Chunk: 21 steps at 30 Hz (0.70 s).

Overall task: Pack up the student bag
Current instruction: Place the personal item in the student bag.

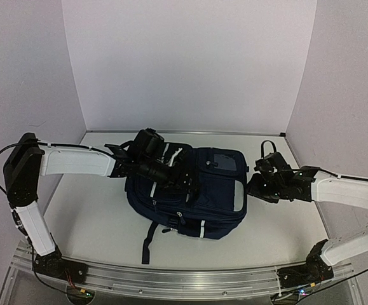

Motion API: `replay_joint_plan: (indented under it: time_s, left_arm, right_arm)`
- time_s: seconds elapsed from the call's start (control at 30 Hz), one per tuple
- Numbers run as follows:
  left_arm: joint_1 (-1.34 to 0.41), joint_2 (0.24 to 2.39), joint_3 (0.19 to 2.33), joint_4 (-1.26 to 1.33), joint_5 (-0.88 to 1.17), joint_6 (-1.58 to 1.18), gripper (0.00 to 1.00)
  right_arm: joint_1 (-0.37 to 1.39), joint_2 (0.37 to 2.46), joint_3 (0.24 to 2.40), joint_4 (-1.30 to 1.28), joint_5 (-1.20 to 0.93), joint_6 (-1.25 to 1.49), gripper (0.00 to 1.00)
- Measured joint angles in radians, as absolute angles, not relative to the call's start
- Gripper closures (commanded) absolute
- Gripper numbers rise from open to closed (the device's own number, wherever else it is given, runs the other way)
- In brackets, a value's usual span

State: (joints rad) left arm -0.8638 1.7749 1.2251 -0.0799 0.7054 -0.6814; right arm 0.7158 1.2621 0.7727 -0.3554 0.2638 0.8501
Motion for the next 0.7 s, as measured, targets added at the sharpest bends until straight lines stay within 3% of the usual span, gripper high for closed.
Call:
replay_joint_plan:
  time_s: [0.33, 0.7]
  left_arm:
    - [-0.888, 1.831, 1.239, 0.009, 0.742, -0.707, 0.3]
    - [-0.889, 1.856, 1.243, 0.041, 0.758, -0.719, 0.31]
  right_arm:
    - [0.716, 1.248, 0.772, -0.356, 0.227, 0.847, 0.59]
    - [0.741, 1.071, 0.886, -0.312, 0.098, 0.799, 0.59]
